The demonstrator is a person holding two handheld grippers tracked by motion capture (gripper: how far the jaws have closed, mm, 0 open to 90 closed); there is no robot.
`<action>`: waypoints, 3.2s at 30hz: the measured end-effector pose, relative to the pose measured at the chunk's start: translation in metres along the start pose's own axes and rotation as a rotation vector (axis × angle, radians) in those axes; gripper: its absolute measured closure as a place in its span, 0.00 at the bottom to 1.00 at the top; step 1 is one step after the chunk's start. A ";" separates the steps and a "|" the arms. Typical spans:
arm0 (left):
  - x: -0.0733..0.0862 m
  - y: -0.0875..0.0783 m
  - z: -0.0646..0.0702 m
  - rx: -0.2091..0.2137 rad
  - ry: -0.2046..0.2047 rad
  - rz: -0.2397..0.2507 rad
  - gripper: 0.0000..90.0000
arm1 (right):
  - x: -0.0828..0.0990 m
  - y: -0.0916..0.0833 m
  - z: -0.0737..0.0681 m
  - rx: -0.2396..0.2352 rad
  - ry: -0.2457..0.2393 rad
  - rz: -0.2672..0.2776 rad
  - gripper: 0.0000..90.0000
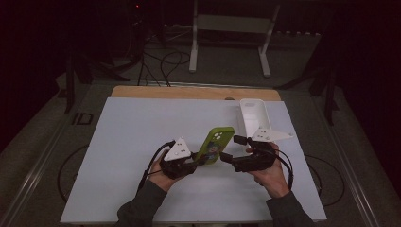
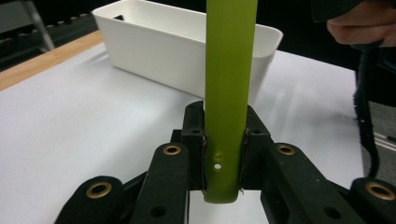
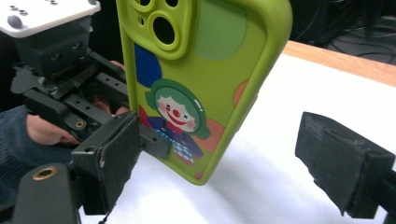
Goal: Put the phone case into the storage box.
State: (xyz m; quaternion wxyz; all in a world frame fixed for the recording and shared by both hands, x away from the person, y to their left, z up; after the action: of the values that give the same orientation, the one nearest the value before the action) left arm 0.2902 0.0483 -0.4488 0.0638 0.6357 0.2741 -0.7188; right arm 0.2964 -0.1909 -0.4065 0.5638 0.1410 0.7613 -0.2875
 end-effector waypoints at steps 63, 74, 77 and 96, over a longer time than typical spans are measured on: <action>0.009 0.031 0.034 -0.166 0.047 -0.006 0.86 | -0.017 0.021 -0.015 0.140 0.131 0.196 0.12; 0.011 0.034 0.036 -0.132 0.028 -0.012 0.86 | -0.016 0.019 -0.018 0.160 0.095 0.199 0.17; 0.011 0.034 0.035 -0.126 0.020 -0.011 0.86 | -0.016 0.019 -0.018 0.168 0.087 0.196 0.17; 0.010 0.032 0.036 -0.106 0.012 -0.011 0.86 | -0.020 0.020 -0.029 0.184 -0.006 0.197 0.18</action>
State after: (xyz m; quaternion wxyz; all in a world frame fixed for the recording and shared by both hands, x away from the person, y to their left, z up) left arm 0.2704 0.0067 -0.4668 0.0917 0.6341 0.3156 -0.7000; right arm 0.2907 -0.1556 -0.3879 0.5762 0.2654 0.7125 -0.2999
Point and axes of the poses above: each handheld gripper's, and its own axes: y roughly forward along the jaws, x roughly out of its underside, z roughly to its right, the point moved 2 cm from there along y, roughly forward along the jaws, and after that the axes turned 8 degrees about z, right-handed, at the moved point
